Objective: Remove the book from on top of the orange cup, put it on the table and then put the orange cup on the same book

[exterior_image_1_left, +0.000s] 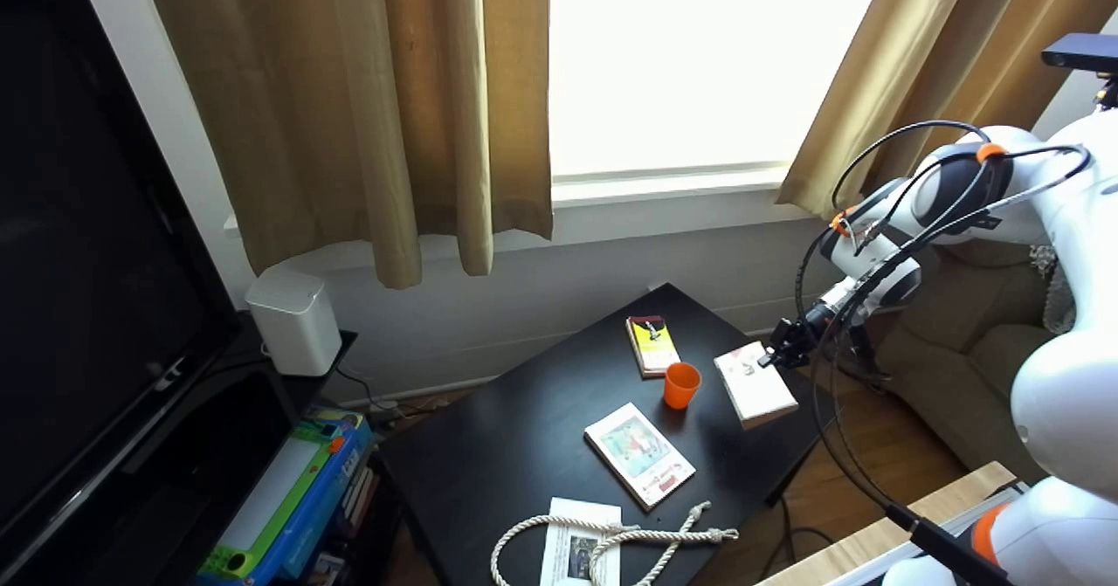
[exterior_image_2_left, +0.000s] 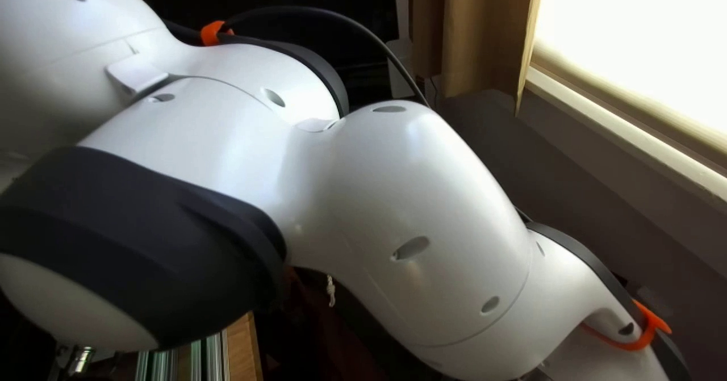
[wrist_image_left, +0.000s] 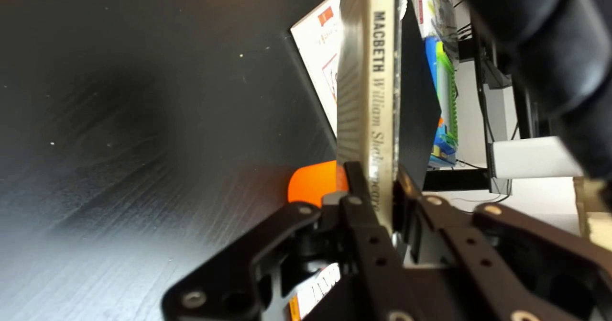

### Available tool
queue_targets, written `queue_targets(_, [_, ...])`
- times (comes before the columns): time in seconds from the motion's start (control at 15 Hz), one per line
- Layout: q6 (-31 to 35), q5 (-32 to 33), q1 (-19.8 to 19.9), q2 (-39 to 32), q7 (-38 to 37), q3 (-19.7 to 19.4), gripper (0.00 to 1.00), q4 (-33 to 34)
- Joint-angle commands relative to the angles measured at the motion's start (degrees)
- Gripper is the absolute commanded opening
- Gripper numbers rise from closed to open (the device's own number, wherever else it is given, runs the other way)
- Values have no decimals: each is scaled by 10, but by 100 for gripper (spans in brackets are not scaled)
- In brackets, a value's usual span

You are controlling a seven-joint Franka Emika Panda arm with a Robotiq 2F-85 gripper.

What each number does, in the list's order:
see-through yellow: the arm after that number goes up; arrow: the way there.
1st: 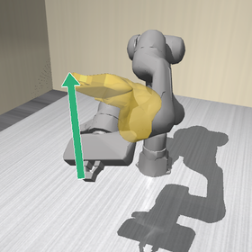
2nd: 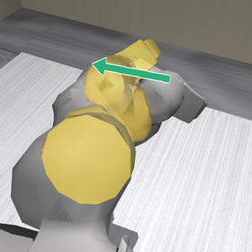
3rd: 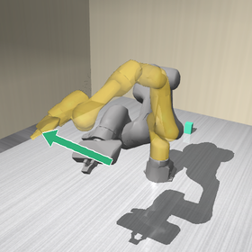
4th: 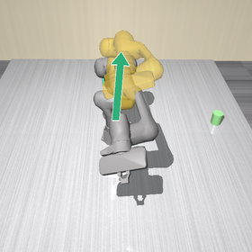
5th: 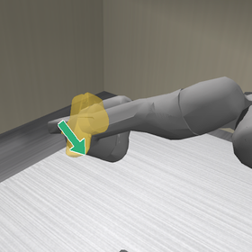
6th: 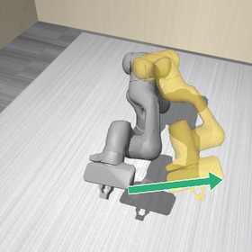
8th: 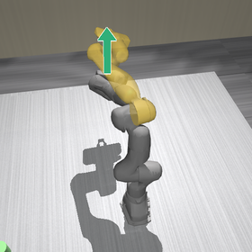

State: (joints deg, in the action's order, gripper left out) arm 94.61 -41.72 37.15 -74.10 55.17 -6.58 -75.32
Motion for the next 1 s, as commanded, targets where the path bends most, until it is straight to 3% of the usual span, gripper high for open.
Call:
queue_targets(0.0, [68,10,2,-12,1,13,4,-16])
queue_targets(0.6, [182,25,1,-48,-8,34,4,-14])
queue_targets(0.67, [188,29,1,-50,-10,34,9,-14])
queue_targets(0.8, [195,36,1,-51,-15,33,43,-14])
queue_targets(0.93, [200,44,2,-50,-19,34,56,-15])
